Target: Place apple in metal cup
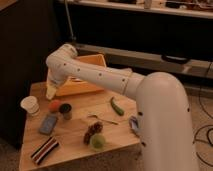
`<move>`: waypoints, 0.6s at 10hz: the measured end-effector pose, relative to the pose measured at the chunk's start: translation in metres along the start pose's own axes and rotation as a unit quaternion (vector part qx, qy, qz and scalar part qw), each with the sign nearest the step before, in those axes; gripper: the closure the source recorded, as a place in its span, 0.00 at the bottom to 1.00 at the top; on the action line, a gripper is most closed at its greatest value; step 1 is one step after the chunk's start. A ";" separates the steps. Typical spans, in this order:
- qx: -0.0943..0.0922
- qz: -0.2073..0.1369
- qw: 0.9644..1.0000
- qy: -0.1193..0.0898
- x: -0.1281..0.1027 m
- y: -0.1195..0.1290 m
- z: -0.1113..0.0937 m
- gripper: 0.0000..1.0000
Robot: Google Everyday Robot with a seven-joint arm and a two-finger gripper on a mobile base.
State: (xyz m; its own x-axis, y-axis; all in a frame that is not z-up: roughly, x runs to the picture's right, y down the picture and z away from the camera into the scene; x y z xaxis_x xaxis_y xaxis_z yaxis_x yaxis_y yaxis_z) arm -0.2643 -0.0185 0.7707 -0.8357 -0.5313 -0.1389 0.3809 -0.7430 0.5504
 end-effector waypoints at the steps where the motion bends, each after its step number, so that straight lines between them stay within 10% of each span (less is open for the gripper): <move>1: 0.000 0.001 1.000 0.000 -0.001 0.001 0.000 0.20; 6: 0.003 -0.011 1.000 -0.015 0.006 -0.011 0.023 0.20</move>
State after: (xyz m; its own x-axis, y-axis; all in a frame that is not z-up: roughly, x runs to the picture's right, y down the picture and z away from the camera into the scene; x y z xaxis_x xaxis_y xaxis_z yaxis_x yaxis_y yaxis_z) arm -0.2825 -0.0040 0.7822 -0.8556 -0.5022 -0.1253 0.3606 -0.7520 0.5518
